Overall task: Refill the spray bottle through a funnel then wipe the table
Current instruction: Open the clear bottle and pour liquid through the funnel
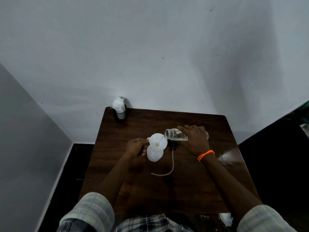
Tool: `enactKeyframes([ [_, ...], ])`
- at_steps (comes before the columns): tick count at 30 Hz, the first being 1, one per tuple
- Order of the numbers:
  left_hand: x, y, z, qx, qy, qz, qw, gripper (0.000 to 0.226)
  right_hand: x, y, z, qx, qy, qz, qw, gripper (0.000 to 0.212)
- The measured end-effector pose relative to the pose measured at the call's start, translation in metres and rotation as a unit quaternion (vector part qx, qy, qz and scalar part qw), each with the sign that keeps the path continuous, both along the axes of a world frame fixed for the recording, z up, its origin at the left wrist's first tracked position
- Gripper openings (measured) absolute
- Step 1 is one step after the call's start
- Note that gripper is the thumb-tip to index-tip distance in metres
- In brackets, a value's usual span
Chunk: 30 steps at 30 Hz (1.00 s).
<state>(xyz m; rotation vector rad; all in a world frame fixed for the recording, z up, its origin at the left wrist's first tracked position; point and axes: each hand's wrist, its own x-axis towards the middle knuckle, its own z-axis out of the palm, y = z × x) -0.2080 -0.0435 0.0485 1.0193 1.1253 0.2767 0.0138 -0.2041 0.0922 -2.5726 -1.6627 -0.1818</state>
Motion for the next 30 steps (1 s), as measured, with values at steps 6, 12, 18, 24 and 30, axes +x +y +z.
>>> enactKeyframes([
  [6, -0.0001, 0.0004, 0.0028, 0.007, 0.006, -0.006, 1.0, 0.015, 0.0023, 0.0006, -0.0007, 0.004, -0.004, 0.003, 1.0, 0.062],
  [12, 0.0015, 0.0007, 0.0026, 0.002, 0.011, -0.005, 1.0, 0.015, 0.0029, 0.0009, -0.0004, 0.003, -0.01, 0.0, 1.0, 0.061],
  [18, 0.0018, 0.0003, 0.0015, -0.008, -0.007, -0.001, 1.0, 0.017, 0.0025, 0.0012, 0.0014, 0.01, -0.018, 0.009, 1.0, 0.061],
  [24, 0.0011, -0.0014, 0.0063, 0.001, -0.009, -0.008, 1.0, 0.017, 0.0051, 0.0014, 0.0027, 0.019, -0.018, 0.013, 1.0, 0.059],
  [30, 0.0008, -0.0011, 0.0074, -0.008, 0.002, -0.007, 1.0, 0.023, 0.0055, 0.0006, 0.0036, 0.032, -0.015, 0.022, 0.999, 0.056],
])
